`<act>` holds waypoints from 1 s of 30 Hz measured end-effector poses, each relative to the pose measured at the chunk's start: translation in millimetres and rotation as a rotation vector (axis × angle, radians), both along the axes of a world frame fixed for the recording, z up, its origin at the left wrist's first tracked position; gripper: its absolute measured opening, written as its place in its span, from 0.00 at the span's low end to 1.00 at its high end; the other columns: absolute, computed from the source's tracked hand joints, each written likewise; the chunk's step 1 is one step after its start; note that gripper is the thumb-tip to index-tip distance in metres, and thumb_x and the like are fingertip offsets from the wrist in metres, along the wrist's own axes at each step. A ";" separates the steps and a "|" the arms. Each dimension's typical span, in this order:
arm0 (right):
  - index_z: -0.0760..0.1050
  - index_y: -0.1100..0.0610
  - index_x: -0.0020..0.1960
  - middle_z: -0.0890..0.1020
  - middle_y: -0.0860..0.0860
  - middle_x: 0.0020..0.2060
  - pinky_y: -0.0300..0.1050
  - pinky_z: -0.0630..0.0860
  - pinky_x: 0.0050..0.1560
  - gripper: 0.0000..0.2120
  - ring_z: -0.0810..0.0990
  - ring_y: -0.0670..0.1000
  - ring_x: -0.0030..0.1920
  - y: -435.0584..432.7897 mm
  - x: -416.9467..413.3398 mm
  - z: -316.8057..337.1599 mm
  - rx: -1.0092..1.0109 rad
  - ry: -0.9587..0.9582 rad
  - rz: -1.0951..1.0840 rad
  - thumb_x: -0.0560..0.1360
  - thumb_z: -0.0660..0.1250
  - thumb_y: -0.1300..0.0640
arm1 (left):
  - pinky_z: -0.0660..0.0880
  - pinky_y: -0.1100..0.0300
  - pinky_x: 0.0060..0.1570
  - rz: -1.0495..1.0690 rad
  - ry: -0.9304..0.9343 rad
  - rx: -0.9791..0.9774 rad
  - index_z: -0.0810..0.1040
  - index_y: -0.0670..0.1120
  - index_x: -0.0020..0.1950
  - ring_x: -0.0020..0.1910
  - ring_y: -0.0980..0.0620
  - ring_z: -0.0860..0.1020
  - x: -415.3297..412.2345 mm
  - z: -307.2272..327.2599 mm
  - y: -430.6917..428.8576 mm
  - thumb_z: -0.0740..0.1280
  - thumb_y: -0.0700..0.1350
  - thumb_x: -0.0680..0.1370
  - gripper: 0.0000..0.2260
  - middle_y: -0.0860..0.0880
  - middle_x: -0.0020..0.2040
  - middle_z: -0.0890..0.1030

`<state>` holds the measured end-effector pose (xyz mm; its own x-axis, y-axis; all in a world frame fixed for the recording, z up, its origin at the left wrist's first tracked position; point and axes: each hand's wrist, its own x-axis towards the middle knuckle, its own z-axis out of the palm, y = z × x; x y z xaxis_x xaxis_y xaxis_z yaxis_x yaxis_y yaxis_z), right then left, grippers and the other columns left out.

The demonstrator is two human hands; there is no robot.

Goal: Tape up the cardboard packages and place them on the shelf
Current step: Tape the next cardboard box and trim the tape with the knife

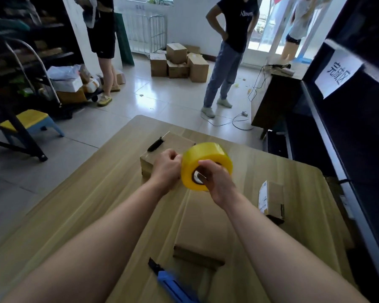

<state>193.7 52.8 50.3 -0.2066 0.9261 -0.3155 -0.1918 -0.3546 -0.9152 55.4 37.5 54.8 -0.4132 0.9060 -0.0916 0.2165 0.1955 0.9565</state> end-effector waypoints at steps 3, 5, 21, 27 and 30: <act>0.79 0.56 0.37 0.83 0.54 0.37 0.47 0.77 0.39 0.05 0.83 0.55 0.39 2.4 13.3 -1.0 0.122 -0.402 -0.095 0.72 0.72 0.59 | 0.79 0.37 0.44 -0.029 0.085 0.006 0.70 0.47 0.34 0.43 0.36 0.79 0.3 0.8 9.7 0.63 0.47 0.76 0.11 0.43 0.35 0.75; 0.75 0.57 0.41 0.80 0.53 0.38 0.44 0.71 0.36 0.14 0.79 0.54 0.38 5.5 23.0 -2.4 0.259 -0.791 -0.250 0.69 0.77 0.50 | 0.79 0.38 0.44 -0.049 0.129 0.014 0.71 0.46 0.35 0.41 0.38 0.79 -1.0 0.9 15.9 0.62 0.46 0.76 0.10 0.45 0.34 0.74; 0.63 0.44 0.74 0.74 0.53 0.58 0.49 0.70 0.57 0.32 0.72 0.56 0.58 27.4 47.7 15.2 0.730 -1.519 0.210 0.73 0.68 0.57 | 0.80 0.49 0.45 -0.223 0.384 -0.088 0.76 0.44 0.45 0.42 0.43 0.81 17.2 -12.6 40.1 0.63 0.45 0.80 0.07 0.42 0.42 0.81; 0.64 0.47 0.72 0.74 0.56 0.60 0.50 0.71 0.58 0.27 0.73 0.59 0.61 34.5 55.6 29.4 0.640 -1.676 0.296 0.75 0.65 0.59 | 0.80 0.57 0.33 -0.292 0.312 -0.127 0.77 0.42 0.49 0.35 0.46 0.80 29.2 -9.9 47.1 0.63 0.43 0.81 0.06 0.42 0.43 0.79; 0.65 0.48 0.71 0.74 0.57 0.60 0.51 0.71 0.57 0.25 0.73 0.60 0.61 35.7 60.3 30.1 0.582 -1.728 0.334 0.76 0.65 0.60 | 0.79 0.57 0.32 -0.325 0.261 -0.146 0.76 0.45 0.45 0.35 0.47 0.80 31.6 -16.5 48.5 0.63 0.42 0.81 0.05 0.43 0.42 0.79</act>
